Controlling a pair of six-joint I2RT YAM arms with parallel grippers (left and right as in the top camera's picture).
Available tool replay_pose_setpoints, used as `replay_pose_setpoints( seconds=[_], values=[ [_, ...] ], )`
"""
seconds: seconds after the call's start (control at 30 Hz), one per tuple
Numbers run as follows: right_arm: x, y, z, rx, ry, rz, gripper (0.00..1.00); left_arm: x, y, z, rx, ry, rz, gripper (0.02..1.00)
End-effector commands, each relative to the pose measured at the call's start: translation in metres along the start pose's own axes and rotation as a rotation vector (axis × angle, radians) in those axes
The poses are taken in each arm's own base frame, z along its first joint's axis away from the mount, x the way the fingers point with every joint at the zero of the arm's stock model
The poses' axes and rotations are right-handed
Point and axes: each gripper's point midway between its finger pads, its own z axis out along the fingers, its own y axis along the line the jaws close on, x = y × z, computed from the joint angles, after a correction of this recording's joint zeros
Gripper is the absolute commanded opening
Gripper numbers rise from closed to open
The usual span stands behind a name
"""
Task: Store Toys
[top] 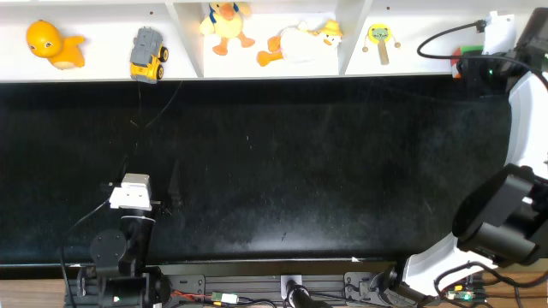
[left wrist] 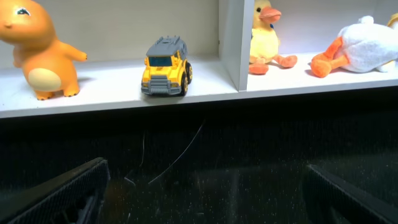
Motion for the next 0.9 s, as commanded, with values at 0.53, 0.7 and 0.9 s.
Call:
replay_pose_setpoints(
  seconds=[0.53,0.7,0.9],
  values=[
    [-0.018,-0.006,0.01,0.012,-0.024,0.006,0.741,-0.001,-0.002,-0.001,0.005,-0.005,0.002,0.998],
    [-0.019,-0.004,-0.002,0.014,-0.028,0.014,0.866,-0.001,-0.002,-0.001,0.005,-0.005,0.002,0.998],
    [-0.016,0.005,-0.036,0.054,-0.083,0.001,0.998,-0.001,-0.002,-0.001,0.005,-0.005,0.002,0.998]
  ],
)
